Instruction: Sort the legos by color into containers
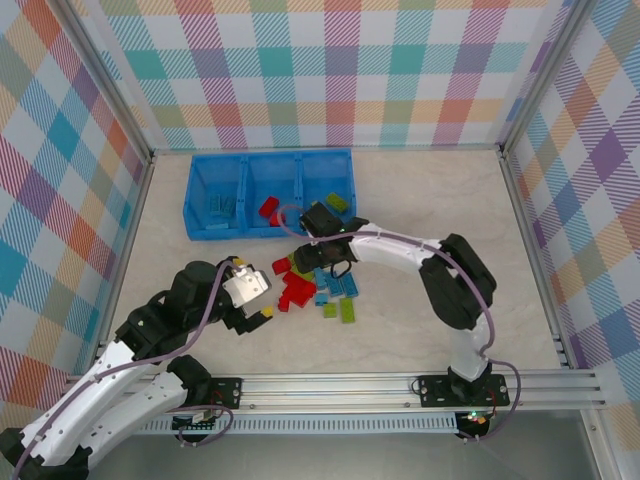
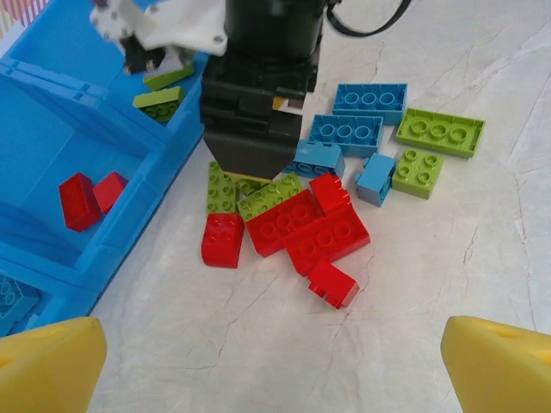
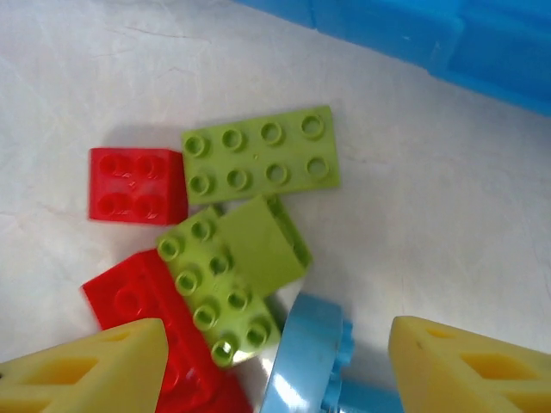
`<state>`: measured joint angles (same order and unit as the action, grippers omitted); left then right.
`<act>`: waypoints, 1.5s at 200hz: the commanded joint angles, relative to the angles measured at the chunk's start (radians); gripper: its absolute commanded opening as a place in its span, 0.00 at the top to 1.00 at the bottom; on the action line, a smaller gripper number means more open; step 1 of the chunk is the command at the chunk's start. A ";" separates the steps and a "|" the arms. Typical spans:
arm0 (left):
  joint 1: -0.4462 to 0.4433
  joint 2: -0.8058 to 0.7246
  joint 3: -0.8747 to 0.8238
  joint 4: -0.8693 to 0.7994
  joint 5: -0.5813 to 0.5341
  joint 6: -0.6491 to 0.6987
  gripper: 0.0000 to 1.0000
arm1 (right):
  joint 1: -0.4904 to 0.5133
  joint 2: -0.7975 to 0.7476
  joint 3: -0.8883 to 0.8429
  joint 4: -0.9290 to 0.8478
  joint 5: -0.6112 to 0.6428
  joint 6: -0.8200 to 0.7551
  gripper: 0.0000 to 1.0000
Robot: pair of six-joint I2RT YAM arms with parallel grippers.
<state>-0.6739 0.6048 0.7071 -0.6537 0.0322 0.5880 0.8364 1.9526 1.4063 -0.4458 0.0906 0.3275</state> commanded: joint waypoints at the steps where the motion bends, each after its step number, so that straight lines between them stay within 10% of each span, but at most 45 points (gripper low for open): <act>1: -0.007 -0.009 -0.009 0.048 -0.012 0.037 0.00 | -0.003 0.057 0.074 0.000 -0.020 -0.116 0.39; 124: -0.006 0.043 -0.011 0.022 0.056 0.060 0.00 | -0.005 -0.042 0.034 0.064 -0.010 -0.102 0.77; 182: 0.027 0.095 0.019 0.122 -0.121 -0.143 0.00 | -0.100 -0.112 0.079 0.184 0.186 -0.133 0.78; 246: 0.042 0.086 0.016 0.154 -0.256 -0.207 0.00 | -0.181 0.161 0.392 0.102 0.118 -0.148 0.67; 300: 0.049 0.108 0.018 0.153 -0.264 -0.221 0.00 | -0.186 0.101 0.397 0.069 0.124 -0.154 0.59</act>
<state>-0.6384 0.7128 0.7021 -0.5205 -0.2108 0.3885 0.6449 2.1376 1.7798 -0.3481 0.2237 0.1925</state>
